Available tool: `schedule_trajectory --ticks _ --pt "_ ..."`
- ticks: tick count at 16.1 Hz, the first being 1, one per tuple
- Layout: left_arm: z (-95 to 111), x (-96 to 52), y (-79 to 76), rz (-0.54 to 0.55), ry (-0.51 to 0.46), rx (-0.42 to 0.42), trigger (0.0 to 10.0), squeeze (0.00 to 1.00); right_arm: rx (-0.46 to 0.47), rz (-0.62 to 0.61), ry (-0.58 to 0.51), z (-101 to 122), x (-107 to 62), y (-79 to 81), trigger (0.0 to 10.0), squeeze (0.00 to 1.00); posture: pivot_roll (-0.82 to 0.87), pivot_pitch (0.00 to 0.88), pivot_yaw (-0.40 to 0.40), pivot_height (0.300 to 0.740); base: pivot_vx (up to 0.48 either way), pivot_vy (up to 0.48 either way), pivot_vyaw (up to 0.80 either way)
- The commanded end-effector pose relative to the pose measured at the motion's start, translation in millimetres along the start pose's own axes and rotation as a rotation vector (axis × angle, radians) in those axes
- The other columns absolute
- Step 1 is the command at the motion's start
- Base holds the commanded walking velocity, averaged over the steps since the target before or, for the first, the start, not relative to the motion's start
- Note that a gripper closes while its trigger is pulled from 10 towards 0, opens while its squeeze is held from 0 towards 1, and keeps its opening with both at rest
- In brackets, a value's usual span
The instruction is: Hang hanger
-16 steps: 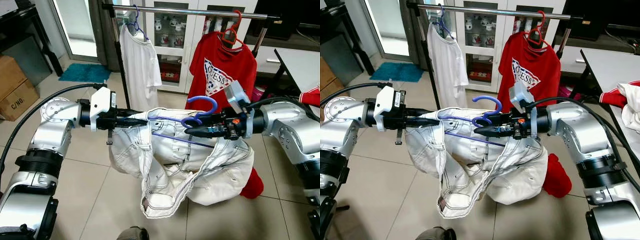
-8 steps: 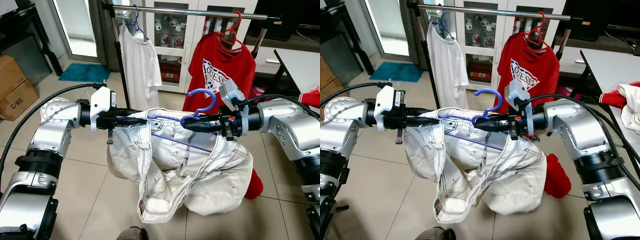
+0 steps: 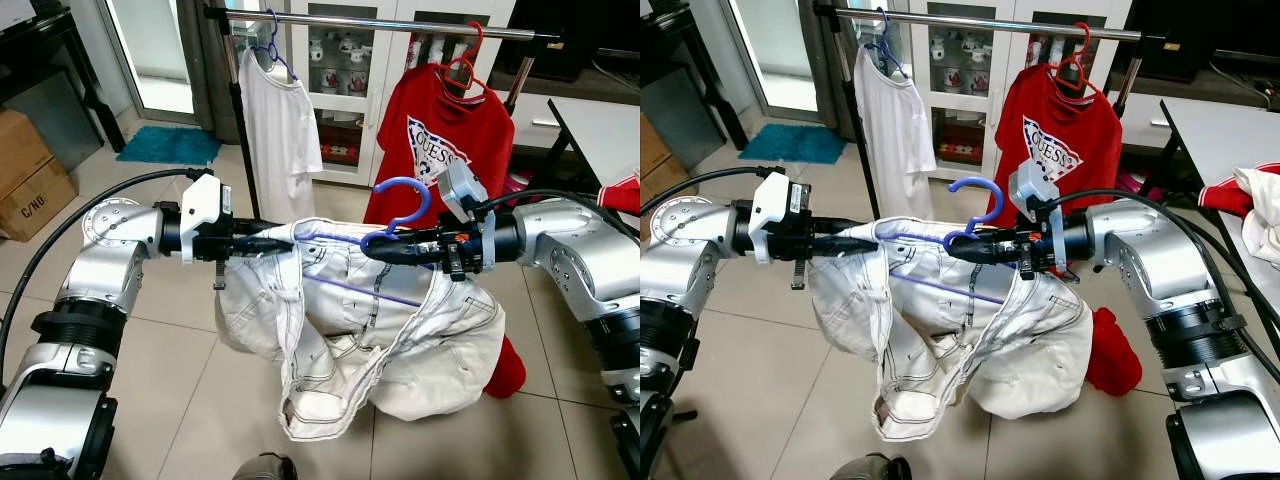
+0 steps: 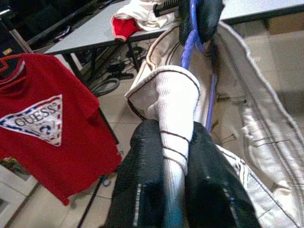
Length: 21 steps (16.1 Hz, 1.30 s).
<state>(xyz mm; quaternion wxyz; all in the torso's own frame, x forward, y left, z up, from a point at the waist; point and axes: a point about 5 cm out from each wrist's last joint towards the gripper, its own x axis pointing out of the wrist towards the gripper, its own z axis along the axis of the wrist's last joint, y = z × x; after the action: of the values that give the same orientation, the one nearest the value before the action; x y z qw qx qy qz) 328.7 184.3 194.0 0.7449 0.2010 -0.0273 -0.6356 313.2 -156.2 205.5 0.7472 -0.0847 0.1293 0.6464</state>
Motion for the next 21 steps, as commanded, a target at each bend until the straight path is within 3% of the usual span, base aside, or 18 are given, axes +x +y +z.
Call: schedule_trajectory --ticks 1,9,12,13,14,16,19,21 --pt "21 -4.2 9.7 0.015 -0.059 0.074 10.0 1.0 -0.008 -0.009 0.015 1 -1.1 -0.8 0.0 0.0 -0.13 0.0 0.035 0.74 0.0 0.0 0.0" --pt "21 -5.1 9.3 -0.022 -0.011 0.114 10.0 1.0 -0.005 -0.04 0.043 -7 -2.7 -3.7 0.0 0.0 -0.12 0.0 0.041 0.74 0.0 0.0 0.0" --pt "38 -3.4 36.0 0.265 -0.116 0.108 10.0 1.0 0.025 -0.11 0.058 -13 -3.6 -8.6 0.0 0.0 -0.13 0.0 0.044 0.74 0.0 0.0 0.0" --pt "39 -4.0 41.5 0.338 -0.122 0.079 10.0 1.0 0.037 -0.152 0.048 -14 -2.9 -11.0 0.0 0.0 -0.13 0.0 0.045 0.74 0.0 0.0 0.0" --pt "37 -4.5 47.4 0.466 -0.131 -0.002 10.0 1.0 0.069 -0.242 0.015 -17 -0.6 -15.9 0.0 0.0 -0.13 0.0 0.047 0.74 0.0 0.0 0.0" --pt "28 -0.4 41.7 0.546 -0.131 -0.048 10.0 1.0 0.112 -0.326 -0.034 -21 3.5 -18.2 0.0 0.0 -0.13 0.0 0.048 0.74 0.0 0.0 0.0" --pt "1 15.1 18.8 0.659 -0.07 -0.08 10.0 1.0 0.192 -0.501 -0.115 -28 14.8 -20.8 0.0 0.0 -0.13 0.0 0.045 0.74 0.0 0.0 0.0" --pt "-14 25.0 2.3 0.669 -0.004 -0.028 10.0 0.0 0.233 -0.555 -0.188 -26 20.6 -19.0 0.0 0.0 -0.13 0.0 0.042 0.74 0.0 0.0 0.0"
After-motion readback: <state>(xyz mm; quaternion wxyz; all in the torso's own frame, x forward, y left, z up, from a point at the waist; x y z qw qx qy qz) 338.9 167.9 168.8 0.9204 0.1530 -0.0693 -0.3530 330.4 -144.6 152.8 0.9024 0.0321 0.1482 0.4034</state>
